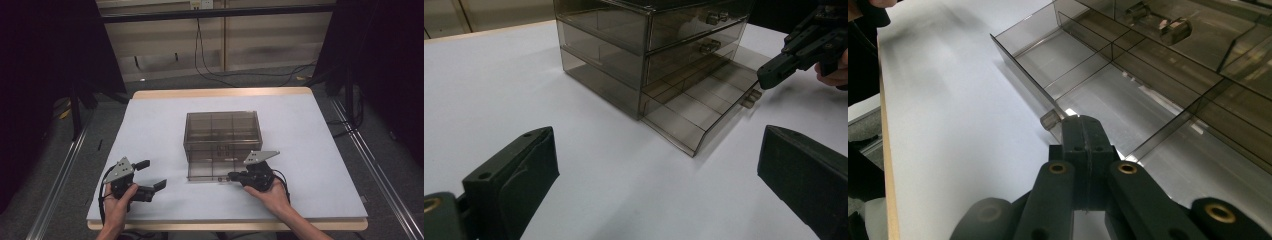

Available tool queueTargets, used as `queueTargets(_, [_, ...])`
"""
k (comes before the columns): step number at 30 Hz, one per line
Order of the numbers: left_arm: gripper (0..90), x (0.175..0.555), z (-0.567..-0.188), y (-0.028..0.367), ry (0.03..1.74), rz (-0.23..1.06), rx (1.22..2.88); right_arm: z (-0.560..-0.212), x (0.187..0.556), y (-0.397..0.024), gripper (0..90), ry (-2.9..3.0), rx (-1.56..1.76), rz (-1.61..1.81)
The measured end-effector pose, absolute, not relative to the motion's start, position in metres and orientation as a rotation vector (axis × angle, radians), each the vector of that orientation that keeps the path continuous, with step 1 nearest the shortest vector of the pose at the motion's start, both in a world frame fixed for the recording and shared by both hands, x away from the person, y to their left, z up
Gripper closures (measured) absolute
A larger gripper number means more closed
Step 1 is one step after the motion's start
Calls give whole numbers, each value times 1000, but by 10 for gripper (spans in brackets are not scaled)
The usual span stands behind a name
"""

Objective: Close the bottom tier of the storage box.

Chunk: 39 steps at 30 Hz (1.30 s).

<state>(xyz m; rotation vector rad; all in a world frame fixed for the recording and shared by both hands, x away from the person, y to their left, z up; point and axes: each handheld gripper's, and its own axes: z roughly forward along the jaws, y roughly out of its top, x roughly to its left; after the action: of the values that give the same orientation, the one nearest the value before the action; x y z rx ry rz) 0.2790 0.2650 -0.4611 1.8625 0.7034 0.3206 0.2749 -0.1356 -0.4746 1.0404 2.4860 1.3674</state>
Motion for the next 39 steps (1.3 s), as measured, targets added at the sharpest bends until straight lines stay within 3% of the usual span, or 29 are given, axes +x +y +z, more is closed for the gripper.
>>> queueTargets(39, [28,279,-461,266,698,323,1866,-476,283,-135,900,2463,1054,1366])
